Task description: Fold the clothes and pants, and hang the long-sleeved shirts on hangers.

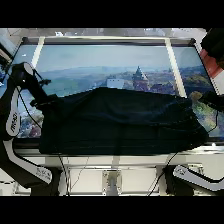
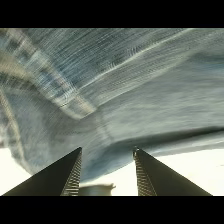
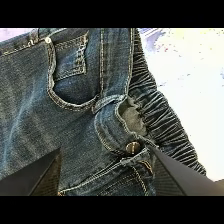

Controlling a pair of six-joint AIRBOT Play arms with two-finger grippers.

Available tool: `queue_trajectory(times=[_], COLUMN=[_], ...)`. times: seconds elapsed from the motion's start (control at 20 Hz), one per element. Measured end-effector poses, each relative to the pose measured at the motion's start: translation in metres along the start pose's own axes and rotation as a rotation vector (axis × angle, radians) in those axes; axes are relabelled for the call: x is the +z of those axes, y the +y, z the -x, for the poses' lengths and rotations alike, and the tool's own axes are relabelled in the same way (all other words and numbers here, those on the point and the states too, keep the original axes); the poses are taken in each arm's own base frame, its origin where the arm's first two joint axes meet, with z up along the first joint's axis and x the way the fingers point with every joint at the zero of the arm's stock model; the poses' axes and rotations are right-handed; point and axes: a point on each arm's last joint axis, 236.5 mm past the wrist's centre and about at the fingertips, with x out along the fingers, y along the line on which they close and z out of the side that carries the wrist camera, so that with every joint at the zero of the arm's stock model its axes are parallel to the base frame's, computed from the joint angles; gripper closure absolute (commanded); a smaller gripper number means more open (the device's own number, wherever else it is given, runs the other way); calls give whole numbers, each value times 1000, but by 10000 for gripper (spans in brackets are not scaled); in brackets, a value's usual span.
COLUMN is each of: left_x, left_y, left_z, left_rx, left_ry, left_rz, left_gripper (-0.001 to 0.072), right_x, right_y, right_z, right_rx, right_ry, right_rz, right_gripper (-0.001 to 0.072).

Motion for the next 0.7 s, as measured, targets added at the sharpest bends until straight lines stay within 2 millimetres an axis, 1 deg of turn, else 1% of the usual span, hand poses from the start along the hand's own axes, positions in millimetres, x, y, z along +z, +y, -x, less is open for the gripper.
queue_trajectory(times=[0.1, 0.2, 0.45, 0.7], left_x=[-8, -12, 4, 27], left_y=[9, 14, 21, 24], left_z=[-12, -17, -22, -22], left_rx=[30, 47, 71, 70], left_ry=[46, 63, -2, -102], left_rz=[19, 28, 34, 36], left_gripper=[356, 356, 356, 356], right_x=[0, 0, -1, -1], right_y=[0, 0, 0, 0], right_z=[0, 0, 0, 0], right_rx=[0, 0, 1, 1], right_ry=[0, 1, 3, 4], right_rz=[0, 0, 0, 0], right_gripper=[111, 111, 111, 111])
